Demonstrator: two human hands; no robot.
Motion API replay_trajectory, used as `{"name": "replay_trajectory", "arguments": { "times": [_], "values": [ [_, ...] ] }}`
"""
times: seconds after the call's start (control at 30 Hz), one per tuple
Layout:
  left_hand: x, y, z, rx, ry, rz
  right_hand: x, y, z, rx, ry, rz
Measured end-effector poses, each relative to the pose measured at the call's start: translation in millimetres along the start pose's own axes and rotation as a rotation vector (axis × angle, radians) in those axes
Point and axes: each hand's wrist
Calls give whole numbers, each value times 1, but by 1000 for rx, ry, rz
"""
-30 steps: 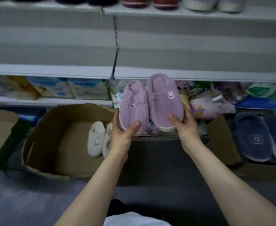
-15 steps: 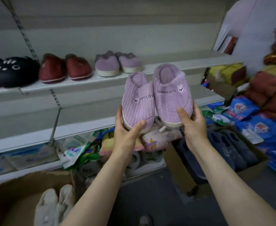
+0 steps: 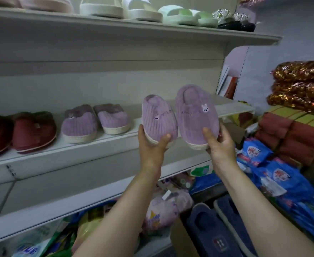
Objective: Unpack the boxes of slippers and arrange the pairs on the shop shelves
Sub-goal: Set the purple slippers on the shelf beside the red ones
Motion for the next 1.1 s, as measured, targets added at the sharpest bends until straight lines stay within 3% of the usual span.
{"name": "replay_trajectory", "arguments": {
  "times": [0.37, 0.53, 0.6, 0.67, 0.8, 0.97, 1.1],
  "values": [
    [19, -10, 73, -265, 14, 209, -23, -2, 86, 165, -139, 80],
    [9, -5, 66, -313, 78, 457, -38, -13, 124, 239, -169, 17],
    [4, -5, 56, -367, 69, 715, -44, -20, 135, 256, -188, -7],
    [0, -8, 47, -434, -13, 996, -53, -27, 147, 276, -222, -39],
    [-6, -24, 45, -406, -267, 1179, -59, -33, 166, 354, -280, -198],
    [13, -31, 56, -341, -288, 1280, -64, -19, 175, 373, -1, -921],
    [25, -33, 61, -399, -270, 1329, -75, -3, 156, 505, 355, -909]
  ]
}}
Point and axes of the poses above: each hand's wrist, its own z-axis towards the middle knuckle, its own y-axis out of the back of the hand, x = y × z, and after that the axes turned 7 degrees about z, right-handed
